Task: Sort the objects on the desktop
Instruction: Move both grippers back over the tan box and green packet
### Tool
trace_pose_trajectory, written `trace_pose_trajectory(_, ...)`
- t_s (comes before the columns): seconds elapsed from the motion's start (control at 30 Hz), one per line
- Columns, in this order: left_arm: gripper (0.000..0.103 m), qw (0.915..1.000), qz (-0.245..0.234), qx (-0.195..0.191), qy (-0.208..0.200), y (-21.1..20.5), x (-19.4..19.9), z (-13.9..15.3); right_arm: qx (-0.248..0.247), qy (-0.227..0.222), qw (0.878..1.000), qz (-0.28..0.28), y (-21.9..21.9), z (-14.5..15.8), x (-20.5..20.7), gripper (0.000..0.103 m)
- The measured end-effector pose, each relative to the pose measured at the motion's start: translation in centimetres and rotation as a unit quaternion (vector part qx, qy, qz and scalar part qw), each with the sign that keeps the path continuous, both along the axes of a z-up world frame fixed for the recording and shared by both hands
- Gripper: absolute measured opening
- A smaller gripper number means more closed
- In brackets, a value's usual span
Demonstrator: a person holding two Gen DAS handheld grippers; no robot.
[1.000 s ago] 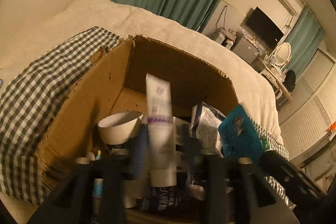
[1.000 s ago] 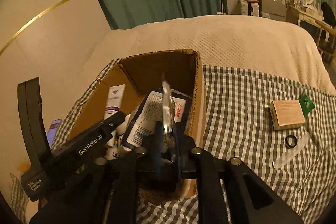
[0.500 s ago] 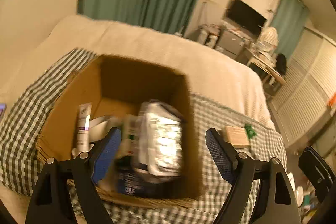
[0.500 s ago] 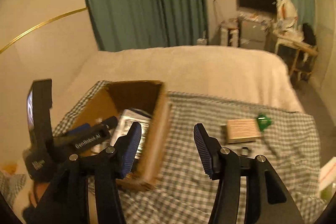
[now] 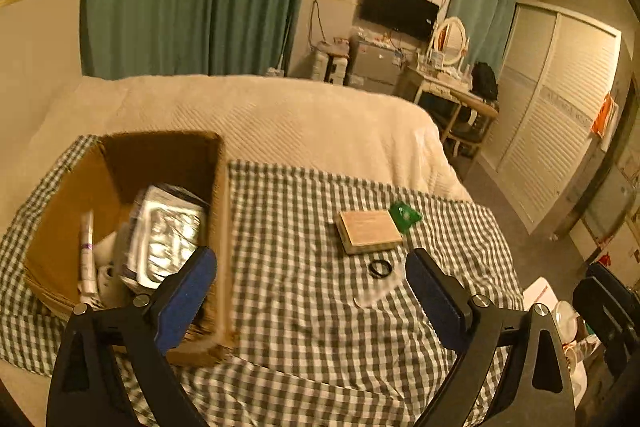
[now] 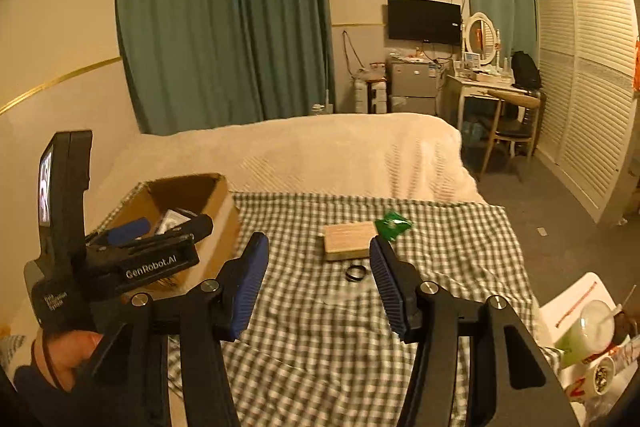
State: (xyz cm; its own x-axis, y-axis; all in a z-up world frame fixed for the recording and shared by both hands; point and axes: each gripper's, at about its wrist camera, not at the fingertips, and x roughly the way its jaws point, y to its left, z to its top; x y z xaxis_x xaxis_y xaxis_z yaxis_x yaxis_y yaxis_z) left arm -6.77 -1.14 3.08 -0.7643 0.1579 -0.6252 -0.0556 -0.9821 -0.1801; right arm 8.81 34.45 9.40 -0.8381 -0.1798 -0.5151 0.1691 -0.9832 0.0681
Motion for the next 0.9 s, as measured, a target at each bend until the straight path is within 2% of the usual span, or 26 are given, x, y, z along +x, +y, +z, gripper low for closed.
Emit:
trace_pose_trajectory(0.17,0.098,0.9997,-0.007,-0.001,-0.022,1.3,-1.2,-3.5,0.0,-0.005,1.0,-0.005,2.0,-2.0,-0.5,0.052)
trace_pose_trajectory(0.3,0.098,0.9991,-0.009,-0.004,-0.042,2.3,-2.4,-6.7,0.001,-0.021,1.0,-0.009,3.3,-4.7,-2.4,0.052)
trace_pose_trajectory(0.33,0.098,0.9988,-0.011,-0.004,-0.048,2.7,-2.7,-7.6,0.004,-0.028,1.0,-0.013,3.9,-6.3,-3.0,0.052)
trace_pose_trajectory(0.37,0.098,0.9985,-0.013,-0.003,-0.053,3.0,-3.1,-8.6,0.004,-0.028,1.0,-0.013,3.9,-6.3,-3.0,0.052)
trace_pose_trajectory(0.43,0.098,0.9977,-0.017,-0.005,-0.065,3.7,-3.8,-10.6,-0.002,-0.047,0.999,-0.017,4.8,-9.1,-5.1,0.052)
trace_pose_trajectory(0.47,0.098,0.9973,-0.018,-0.007,-0.071,4.1,-4.3,-11.6,-0.002,-0.047,0.999,-0.017,4.8,-9.1,-5.1,0.052)
trace_pose_trajectory(0.53,0.098,0.9964,-0.015,-0.015,-0.082,4.6,-5.3,-13.4,-0.007,-0.063,0.998,-0.025,5.5,-11.4,-7.0,0.052)
trace_pose_trajectory(0.67,0.098,0.9954,0.003,-0.022,-0.093,5.2,-8.1,-15.9,-0.022,-0.106,0.994,-0.031,6.4,-16.1,-11.0,0.052)
trace_pose_trajectory(0.8,0.098,0.9943,0.02,-0.002,-0.105,5.9,-11.8,-17.4,-0.058,-0.127,0.989,-0.043,8.0,-19.2,-15.7,0.052)
trace_pose_trajectory(0.9,0.098,0.9924,0.039,0.034,-0.111,7.1,-14.1,-18.0,-0.057,-0.104,0.992,-0.031,8.5,-18.9,-19.4,0.052)
